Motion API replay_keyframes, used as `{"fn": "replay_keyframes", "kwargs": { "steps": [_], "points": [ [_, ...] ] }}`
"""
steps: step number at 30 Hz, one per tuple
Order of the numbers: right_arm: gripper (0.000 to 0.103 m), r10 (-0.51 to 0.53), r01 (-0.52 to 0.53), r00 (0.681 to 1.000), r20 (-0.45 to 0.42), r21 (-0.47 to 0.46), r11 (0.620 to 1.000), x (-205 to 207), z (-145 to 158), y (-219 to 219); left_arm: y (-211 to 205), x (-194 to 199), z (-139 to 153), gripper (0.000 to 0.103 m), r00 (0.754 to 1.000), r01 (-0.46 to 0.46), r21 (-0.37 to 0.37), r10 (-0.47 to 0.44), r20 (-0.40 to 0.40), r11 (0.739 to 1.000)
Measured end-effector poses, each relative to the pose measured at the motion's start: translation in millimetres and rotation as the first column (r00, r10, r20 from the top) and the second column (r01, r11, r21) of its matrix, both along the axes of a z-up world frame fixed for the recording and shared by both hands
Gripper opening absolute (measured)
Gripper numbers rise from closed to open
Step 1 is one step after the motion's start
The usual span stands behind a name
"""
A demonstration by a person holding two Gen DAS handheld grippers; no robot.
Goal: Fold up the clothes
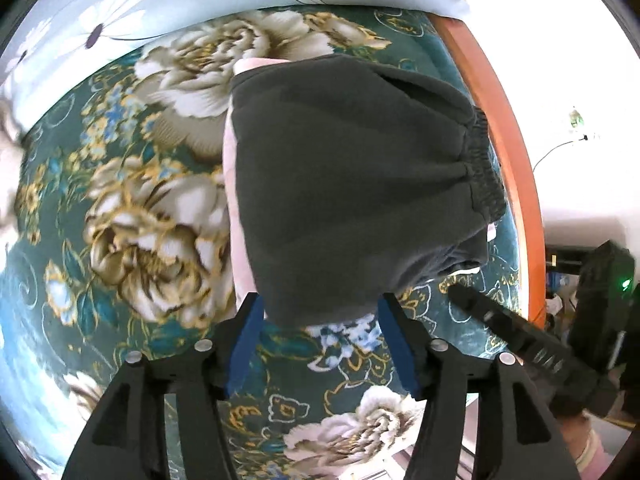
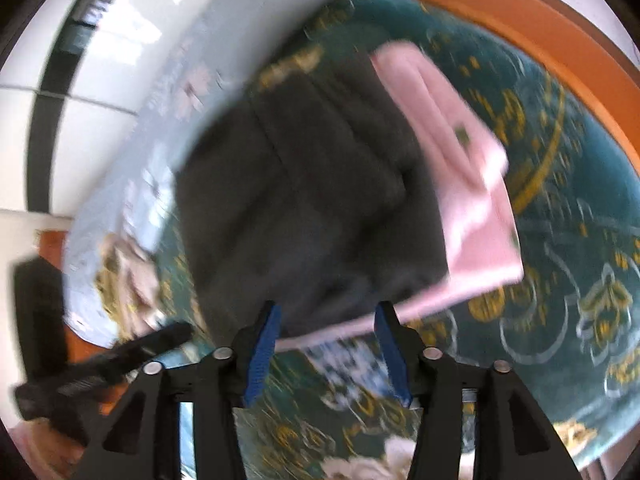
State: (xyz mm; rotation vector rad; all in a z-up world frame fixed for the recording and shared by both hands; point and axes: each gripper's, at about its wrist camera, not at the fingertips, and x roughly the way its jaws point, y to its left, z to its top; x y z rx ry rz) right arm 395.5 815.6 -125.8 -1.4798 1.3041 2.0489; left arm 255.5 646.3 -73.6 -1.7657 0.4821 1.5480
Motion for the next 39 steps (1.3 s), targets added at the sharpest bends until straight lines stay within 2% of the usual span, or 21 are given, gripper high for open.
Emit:
{"fn": "replay_keyframes", "kwargs": {
  "steps": [1, 3, 4, 5, 6, 12, 14, 22, 26, 28, 33, 36, 39],
  "points": [
    [0.068, 0.014, -0.014, 1.000, 0.020, 0.007, 1.000, 2, -2, -7, -4, 2, 1, 0.063, 1.000, 0.001, -0.004, -0.001, -0.011, 1.000],
    [0.070, 0.030, -0.030, 0.999, 0.031, 0.021, 0.999, 8, -2, -19, -11, 7, 4, 0.076, 0.999, 0.002, -0.011, -0.002, -0.034, 1.000],
    [0.073, 0.035, -0.036, 0.999, 0.030, 0.030, 0.999, 11, 0, -25, -14, 9, 7, 0.077, 0.999, 0.006, -0.009, -0.007, -0.043, 1.000],
    [0.081, 0.040, -0.041, 0.999, 0.031, 0.044, 0.998, 13, 3, -30, -18, 12, 9, 0.077, 0.999, 0.010, -0.006, -0.011, -0.052, 1.000],
    [0.084, 0.043, -0.045, 0.999, 0.034, 0.061, 0.997, 15, 6, -34, -21, 14, 12, 0.077, 0.998, 0.015, -0.004, -0.015, -0.062, 1.000],
    [0.095, 0.081, -0.086, 0.996, 0.042, 0.129, 0.988, 23, 22, -52, -39, 28, 25, 0.077, 0.993, 0.044, 0.001, -0.044, -0.112, 0.999],
    [0.103, 0.085, -0.092, 0.995, 0.051, 0.145, 0.985, 24, 26, -57, -45, 31, 29, 0.077, 0.991, 0.052, 0.005, -0.051, -0.128, 0.999],
    [0.103, 0.074, -0.091, 0.993, 0.090, 0.194, 0.977, 26, 43, -71, -76, 31, 44, 0.077, 0.984, 0.033, 0.054, -0.023, -0.177, 0.998],
    [0.103, 0.036, -0.059, 0.994, 0.101, 0.235, 0.970, 31, 57, -81, -91, 33, 48, 0.077, 0.979, 0.023, 0.068, -0.008, -0.206, 0.997],
    [0.103, 0.034, -0.060, 0.994, 0.107, 0.252, 0.966, 31, 60, -88, -97, 35, 46, 0.081, 0.977, 0.019, 0.068, -0.004, -0.212, 0.998],
    [0.103, 0.031, -0.073, 0.989, 0.142, 0.301, 0.951, 34, 61, -109, -102, 35, 44, 0.084, 0.980, 0.029, 0.067, -0.016, -0.198, 0.997],
    [0.103, 0.027, -0.070, 0.990, 0.139, 0.312, 0.948, 35, 64, -117, -103, 31, 50, 0.084, 0.975, 0.031, 0.093, -0.010, -0.221, 0.995],
    [0.103, 0.041, -0.095, 0.987, 0.155, 0.359, 0.929, 33, 69, -122, -104, 27, 53, 0.085, 0.972, 0.022, 0.109, 0.004, -0.234, 0.994]
  ]
}}
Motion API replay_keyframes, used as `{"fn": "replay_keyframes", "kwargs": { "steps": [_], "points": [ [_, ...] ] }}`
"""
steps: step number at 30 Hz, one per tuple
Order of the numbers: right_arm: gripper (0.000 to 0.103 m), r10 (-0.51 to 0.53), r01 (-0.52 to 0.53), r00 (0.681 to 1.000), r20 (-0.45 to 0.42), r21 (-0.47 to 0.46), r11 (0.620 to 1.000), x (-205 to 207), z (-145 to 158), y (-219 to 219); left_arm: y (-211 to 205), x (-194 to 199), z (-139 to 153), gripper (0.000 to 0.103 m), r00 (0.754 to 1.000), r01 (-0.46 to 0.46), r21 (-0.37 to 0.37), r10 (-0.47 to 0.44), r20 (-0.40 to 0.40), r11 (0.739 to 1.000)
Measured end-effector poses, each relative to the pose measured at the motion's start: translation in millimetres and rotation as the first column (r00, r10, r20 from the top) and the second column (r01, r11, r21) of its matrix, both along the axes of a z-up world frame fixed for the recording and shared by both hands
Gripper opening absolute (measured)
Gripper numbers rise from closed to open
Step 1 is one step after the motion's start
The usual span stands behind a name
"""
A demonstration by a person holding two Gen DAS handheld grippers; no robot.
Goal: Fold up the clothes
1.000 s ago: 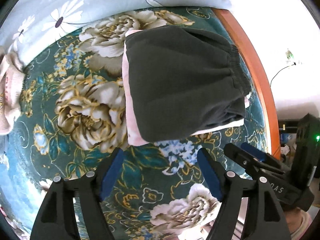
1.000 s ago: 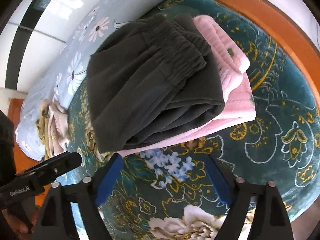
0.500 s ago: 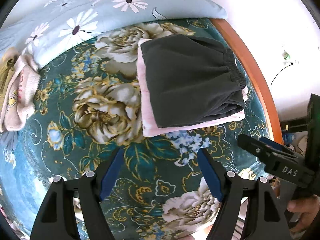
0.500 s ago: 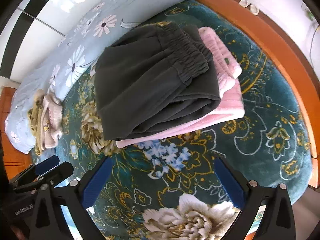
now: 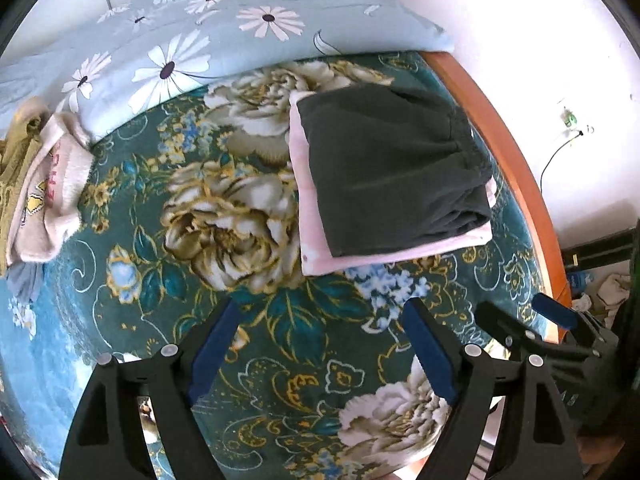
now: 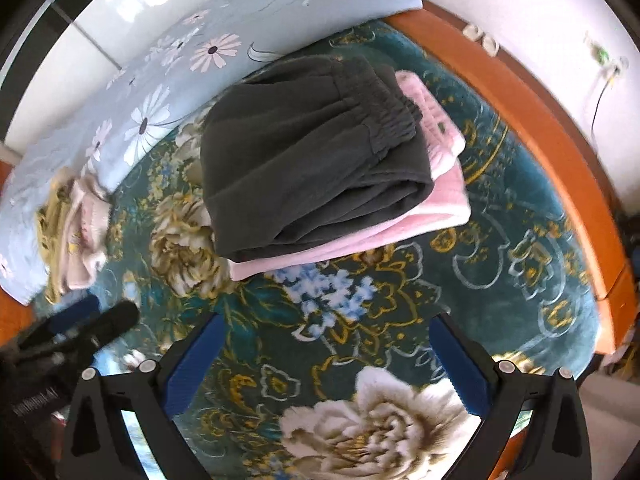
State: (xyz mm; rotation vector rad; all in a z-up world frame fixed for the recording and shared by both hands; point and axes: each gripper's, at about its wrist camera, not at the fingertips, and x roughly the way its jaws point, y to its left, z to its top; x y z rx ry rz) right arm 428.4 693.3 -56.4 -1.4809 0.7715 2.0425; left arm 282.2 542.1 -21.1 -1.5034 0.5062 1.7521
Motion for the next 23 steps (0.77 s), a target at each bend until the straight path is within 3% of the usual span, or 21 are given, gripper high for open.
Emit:
{"fn": "replay_keyframes", "kwargs": {
  "steps": [6, 10, 23],
  "points": [
    [0.103, -0.008, 0.006, 0.999, 0.031, 0.058, 0.998, 4, 5, -3, 0, 2, -3, 0.087, 0.997, -0.009, -0.050, 0.005, -0.079, 0.999],
    [0.103, -0.015, 0.012, 0.999, 0.042, 0.069, 0.998, 5, 6, -3, 2, 3, -5, 0.088, 0.998, 0.010, -0.036, -0.012, -0.054, 0.999],
    [0.103, -0.010, 0.008, 1.000, 0.021, 0.063, 0.998, -3, 5, -8, 4, 11, -3, 0.088, 0.991, 0.065, -0.078, -0.074, -0.111, 0.995]
  ]
}}
